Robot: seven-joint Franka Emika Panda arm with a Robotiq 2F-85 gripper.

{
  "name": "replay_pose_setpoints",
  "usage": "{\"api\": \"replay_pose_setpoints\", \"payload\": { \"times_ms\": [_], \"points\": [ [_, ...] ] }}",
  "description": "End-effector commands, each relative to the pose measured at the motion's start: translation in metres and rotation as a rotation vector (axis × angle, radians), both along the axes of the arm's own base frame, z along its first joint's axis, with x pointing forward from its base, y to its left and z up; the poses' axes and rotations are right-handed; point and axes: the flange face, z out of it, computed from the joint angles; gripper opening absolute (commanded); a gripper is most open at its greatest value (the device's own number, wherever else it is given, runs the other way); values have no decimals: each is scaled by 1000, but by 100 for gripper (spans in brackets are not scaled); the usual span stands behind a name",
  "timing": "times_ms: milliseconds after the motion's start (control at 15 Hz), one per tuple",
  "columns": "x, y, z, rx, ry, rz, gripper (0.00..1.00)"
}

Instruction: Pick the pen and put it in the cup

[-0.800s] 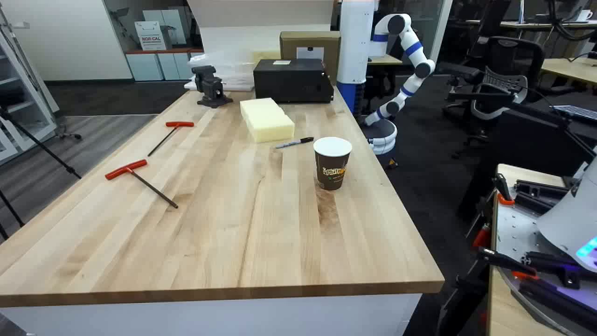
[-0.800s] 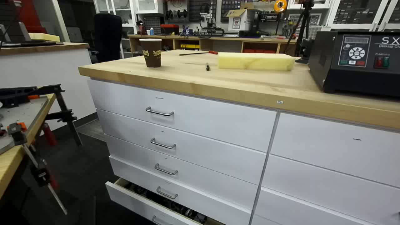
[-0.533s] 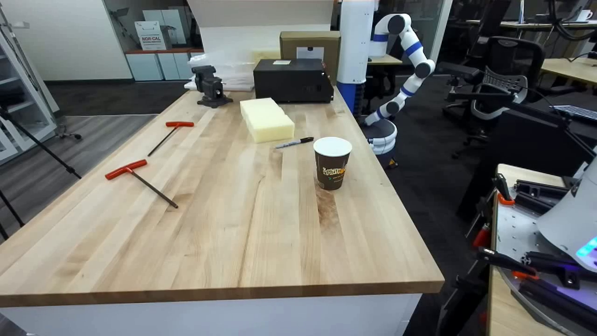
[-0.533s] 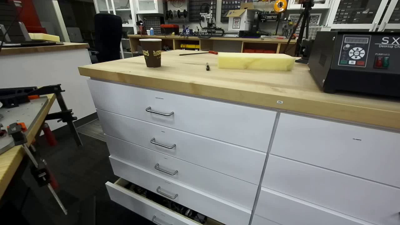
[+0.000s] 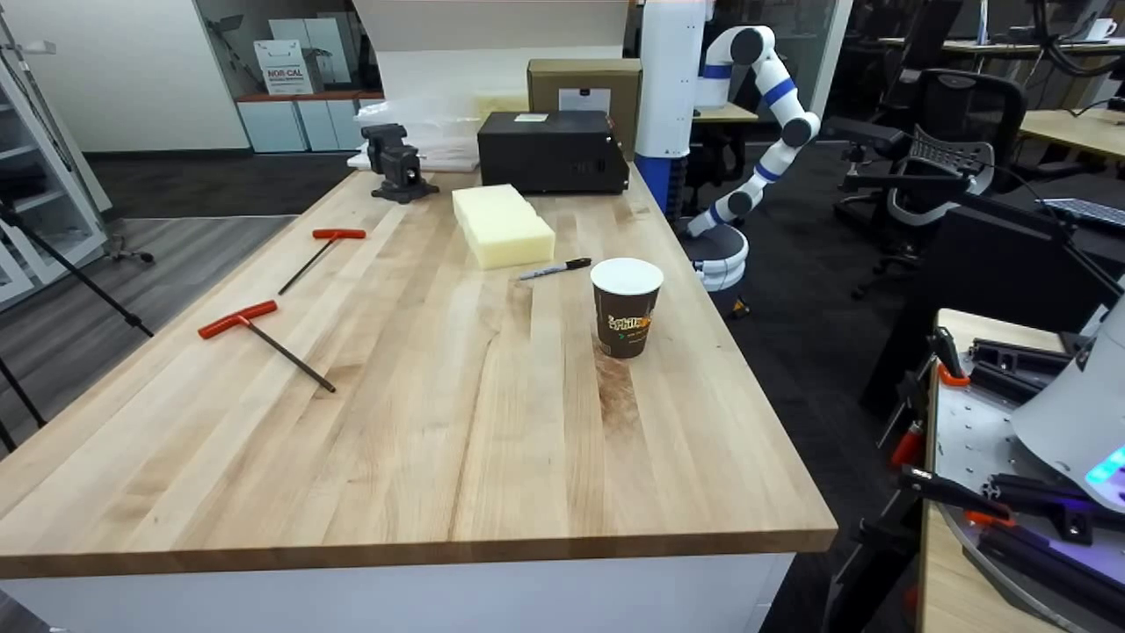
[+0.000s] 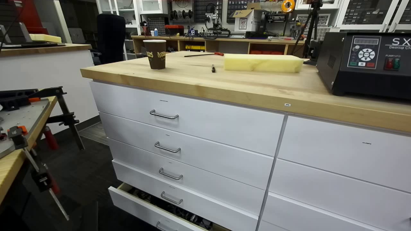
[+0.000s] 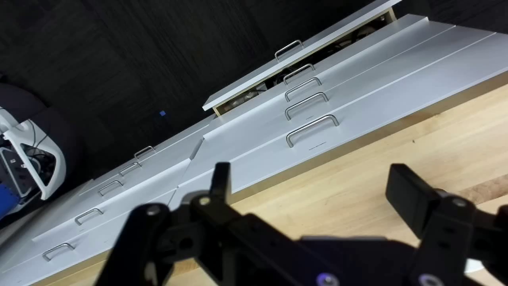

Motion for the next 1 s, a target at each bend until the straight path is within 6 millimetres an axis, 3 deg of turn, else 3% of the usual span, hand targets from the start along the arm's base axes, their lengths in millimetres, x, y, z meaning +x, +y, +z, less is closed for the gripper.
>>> {"api": "replay_pose_setpoints", "payload": {
  "times_ms": [0, 267, 933],
  "points": [
    [13, 4, -4, 4, 6, 14, 100],
    [47, 10, -13, -1, 1, 47, 100],
    [169, 21, -55, 9, 43, 115, 100]
  ]
}}
